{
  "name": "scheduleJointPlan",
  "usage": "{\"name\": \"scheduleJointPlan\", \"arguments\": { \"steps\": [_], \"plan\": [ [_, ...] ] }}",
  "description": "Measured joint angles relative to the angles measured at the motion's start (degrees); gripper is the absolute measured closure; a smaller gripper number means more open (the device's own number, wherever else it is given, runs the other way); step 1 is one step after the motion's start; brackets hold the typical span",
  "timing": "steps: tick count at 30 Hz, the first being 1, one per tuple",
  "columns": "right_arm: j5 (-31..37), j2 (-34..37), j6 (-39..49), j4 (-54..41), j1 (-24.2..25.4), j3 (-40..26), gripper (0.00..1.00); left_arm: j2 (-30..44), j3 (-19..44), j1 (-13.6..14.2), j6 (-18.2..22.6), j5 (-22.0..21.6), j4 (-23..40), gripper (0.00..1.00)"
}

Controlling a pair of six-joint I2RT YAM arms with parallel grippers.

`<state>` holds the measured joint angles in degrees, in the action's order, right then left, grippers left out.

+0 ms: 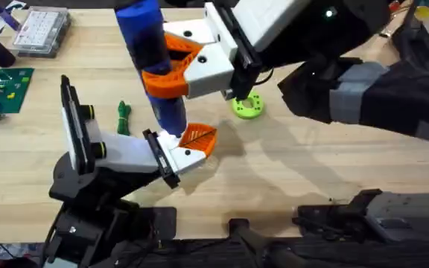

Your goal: Pick up the gripper from the table and insert it into the empty holder that is missing its gripper. Then pick up a screw, insert it into the mounting hole, and use the screwdriver to tighten it. Finally, clean up the table by picking up the vegetable and placing it into the bucket.

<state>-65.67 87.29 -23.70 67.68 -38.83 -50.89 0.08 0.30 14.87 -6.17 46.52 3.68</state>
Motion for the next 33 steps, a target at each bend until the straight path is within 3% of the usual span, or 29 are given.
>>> {"name": "scheduleJointPlan", "arguments": {
  "steps": [18, 28, 33],
  "plan": [
    [-0.17, 0.08, -0.73, -2.68, 0.11, -1.62, 0.976, 0.00, 0.00, -0.02, 0.01, 0.00, 0.02, 0.983],
    [0.01, 0.47, 8.53, -30.39, 2.03, -20.62, 0.976, 0.01, 0.00, 0.00, -0.06, 0.02, 0.02, 0.983],
    [0.53, 0.46, 14.65, -40.06, 3.20, -25.70, 0.976, 0.02, 0.00, -0.01, -0.11, 0.02, 0.02, 0.983]
  ]
}}
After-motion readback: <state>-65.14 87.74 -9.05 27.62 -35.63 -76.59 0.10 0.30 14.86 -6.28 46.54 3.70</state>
